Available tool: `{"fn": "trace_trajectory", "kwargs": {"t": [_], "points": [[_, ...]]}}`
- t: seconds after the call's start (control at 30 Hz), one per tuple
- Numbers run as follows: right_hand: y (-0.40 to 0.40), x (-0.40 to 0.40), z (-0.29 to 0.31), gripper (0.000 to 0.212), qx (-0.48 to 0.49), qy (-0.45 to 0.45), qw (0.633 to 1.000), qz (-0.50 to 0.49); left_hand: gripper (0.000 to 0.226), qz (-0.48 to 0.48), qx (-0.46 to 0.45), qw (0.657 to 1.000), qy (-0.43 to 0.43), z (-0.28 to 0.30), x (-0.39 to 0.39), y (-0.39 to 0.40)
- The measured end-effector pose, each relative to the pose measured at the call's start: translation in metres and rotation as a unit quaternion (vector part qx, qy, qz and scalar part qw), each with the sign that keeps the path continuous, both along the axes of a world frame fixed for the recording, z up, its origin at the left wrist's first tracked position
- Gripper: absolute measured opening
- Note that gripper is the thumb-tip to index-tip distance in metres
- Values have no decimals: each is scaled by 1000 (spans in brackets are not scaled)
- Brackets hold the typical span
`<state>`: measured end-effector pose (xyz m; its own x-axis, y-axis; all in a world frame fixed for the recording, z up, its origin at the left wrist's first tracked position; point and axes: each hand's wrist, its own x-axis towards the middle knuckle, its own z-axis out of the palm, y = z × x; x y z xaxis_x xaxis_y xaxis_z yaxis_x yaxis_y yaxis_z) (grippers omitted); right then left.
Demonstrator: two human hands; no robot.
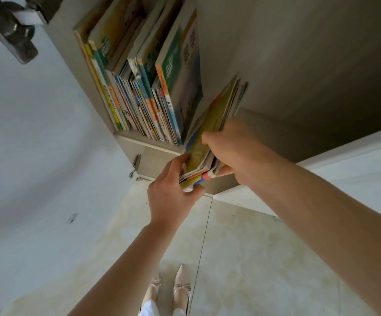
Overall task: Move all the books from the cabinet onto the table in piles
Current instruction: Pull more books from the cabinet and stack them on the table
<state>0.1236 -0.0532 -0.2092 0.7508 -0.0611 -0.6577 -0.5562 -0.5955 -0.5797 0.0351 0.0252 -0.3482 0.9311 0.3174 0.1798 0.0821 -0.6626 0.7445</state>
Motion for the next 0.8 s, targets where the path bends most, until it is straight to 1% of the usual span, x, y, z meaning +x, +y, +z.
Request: {"fn": "trace_trajectory", "kwargs": {"t": [0.17,0.33,0.37,0.47,0.5,0.57,0.63,0.67,0.77,0.8], "points": [[7,-11,-11,38,-13,-31,999,8,58,-23,-29,999,20,-8,-3,2],[5,-13,-12,41,9,-34,999,42,62,-5,-35,999,13,-15,4,3],[3,-14,-12,39,26,-29,998,49,61,1,-36,999,6,-14,4,3],[-8,-14,-14,17,82,-40,994,54,52,13,-48,999,-18,-8,6,7],[-15,-14,-16,18,104,-49,993,40,49,15,-49,998,-25,-8,6,10],[-30,-12,-23,24,128,-64,990,13,44,3,-59,998,-30,-10,5,18],[-46,-6,-35,26,128,-68,989,23,43,-8,-77,997,-31,-13,3,23],[-52,-1,-40,33,129,-66,989,27,44,-13,-89,995,-33,-15,2,26],[-63,19,-59,68,112,-75,990,41,47,-30,-139,989,-41,-17,-4,31],[-63,25,-59,77,98,-78,991,55,46,-33,-168,984,-39,-20,-5,34]]}}
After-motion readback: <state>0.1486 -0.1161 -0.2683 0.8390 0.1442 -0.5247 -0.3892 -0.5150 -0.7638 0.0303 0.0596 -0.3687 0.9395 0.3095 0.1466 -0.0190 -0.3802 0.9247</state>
